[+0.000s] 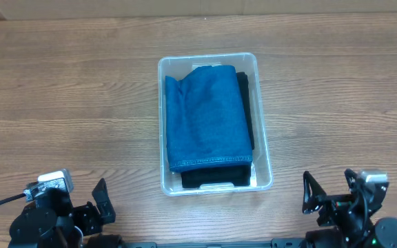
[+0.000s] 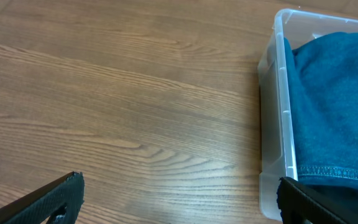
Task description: Pack container
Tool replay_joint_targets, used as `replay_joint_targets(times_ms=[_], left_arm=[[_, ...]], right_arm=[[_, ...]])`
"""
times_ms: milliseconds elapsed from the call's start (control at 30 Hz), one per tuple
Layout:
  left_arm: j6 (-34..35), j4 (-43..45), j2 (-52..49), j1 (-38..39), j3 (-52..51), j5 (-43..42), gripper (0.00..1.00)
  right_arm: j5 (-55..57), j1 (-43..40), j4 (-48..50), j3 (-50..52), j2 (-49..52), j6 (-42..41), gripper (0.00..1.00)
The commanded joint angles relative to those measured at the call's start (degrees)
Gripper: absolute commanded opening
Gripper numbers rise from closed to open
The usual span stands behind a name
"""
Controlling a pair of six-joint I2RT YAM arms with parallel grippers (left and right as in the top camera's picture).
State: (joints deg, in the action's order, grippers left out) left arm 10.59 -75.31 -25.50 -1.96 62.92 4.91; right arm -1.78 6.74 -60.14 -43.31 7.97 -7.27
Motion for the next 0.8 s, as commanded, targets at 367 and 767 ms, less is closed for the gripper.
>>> replay_joint_targets(times_ms=[367, 767], left_arm=[[0.79, 0.09, 0.39, 0.11, -0.35, -0.48, 1.00], [0.79, 0.09, 0.39, 0.11, -0.37, -0.48, 1.00]], right_arm=[[-1.95, -0.04, 57.90, 42.84, -7.69, 11.43, 1.00], [-1.75, -0.04, 55.58, 42.84, -7.48, 11.41, 1.00]])
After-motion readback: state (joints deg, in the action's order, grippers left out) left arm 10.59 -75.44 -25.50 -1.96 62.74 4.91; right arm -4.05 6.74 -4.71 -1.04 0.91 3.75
